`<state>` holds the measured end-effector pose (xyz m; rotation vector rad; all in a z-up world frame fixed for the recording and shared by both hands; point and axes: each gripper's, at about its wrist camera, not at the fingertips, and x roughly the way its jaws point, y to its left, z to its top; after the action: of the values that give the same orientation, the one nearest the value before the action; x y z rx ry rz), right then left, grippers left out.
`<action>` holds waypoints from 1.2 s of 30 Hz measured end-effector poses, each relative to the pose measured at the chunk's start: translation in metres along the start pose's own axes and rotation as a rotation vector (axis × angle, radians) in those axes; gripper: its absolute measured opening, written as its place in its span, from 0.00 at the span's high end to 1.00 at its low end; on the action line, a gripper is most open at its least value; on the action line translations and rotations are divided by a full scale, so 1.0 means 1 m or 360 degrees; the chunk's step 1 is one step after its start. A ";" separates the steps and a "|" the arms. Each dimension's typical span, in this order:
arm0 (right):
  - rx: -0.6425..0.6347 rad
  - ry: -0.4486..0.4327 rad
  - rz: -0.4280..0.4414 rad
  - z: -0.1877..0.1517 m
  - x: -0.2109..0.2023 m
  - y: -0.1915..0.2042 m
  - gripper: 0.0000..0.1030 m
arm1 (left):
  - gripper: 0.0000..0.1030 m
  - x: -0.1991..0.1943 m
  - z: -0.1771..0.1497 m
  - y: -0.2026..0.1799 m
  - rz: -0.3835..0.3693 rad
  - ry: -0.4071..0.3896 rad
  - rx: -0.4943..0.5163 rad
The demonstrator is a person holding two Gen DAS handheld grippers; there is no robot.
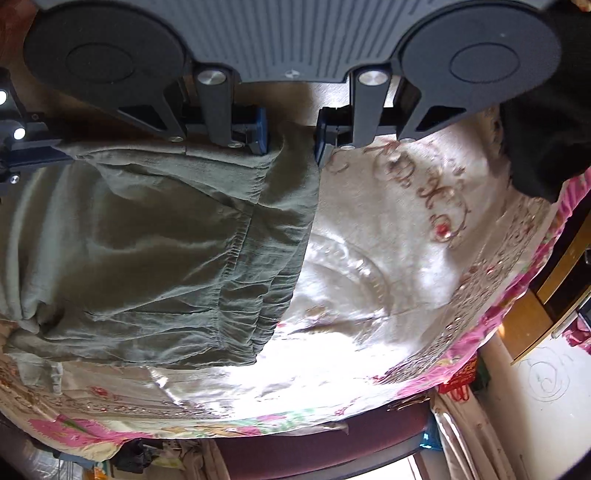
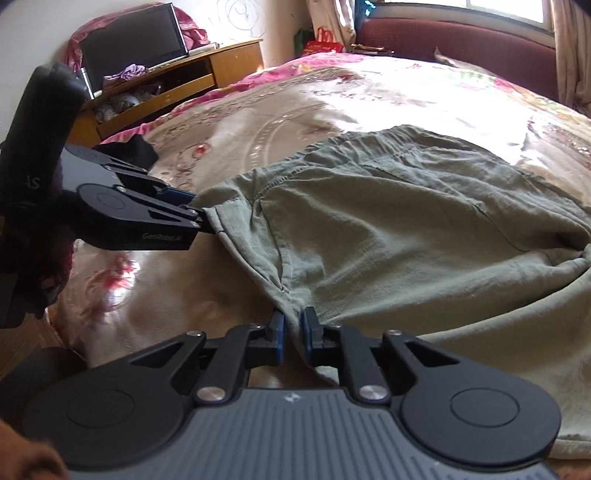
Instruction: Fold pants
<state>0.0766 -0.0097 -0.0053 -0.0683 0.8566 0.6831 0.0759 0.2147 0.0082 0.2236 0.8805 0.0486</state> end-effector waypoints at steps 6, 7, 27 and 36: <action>0.0068 -0.0074 0.0047 -0.003 -0.012 0.024 0.70 | 0.58 -0.014 -0.025 0.017 0.0107 0.0010 -0.0034; 0.0097 -0.0089 0.0027 -0.005 -0.019 0.019 0.69 | 0.57 -0.017 -0.027 0.016 0.0122 0.0003 -0.0022; 0.1192 -0.0266 -0.1035 -0.130 -0.186 -0.263 0.68 | 0.51 -0.052 -0.002 -0.079 -0.0050 -0.0121 0.0070; 0.0545 -0.0303 -0.0884 -0.047 -0.173 -0.219 0.61 | 0.50 -0.037 0.042 -0.074 -0.0058 -0.0255 0.0237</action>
<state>0.0930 -0.2879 0.0413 0.0657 0.7151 0.0172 0.0803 0.1299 0.0464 0.3456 0.7290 -0.0683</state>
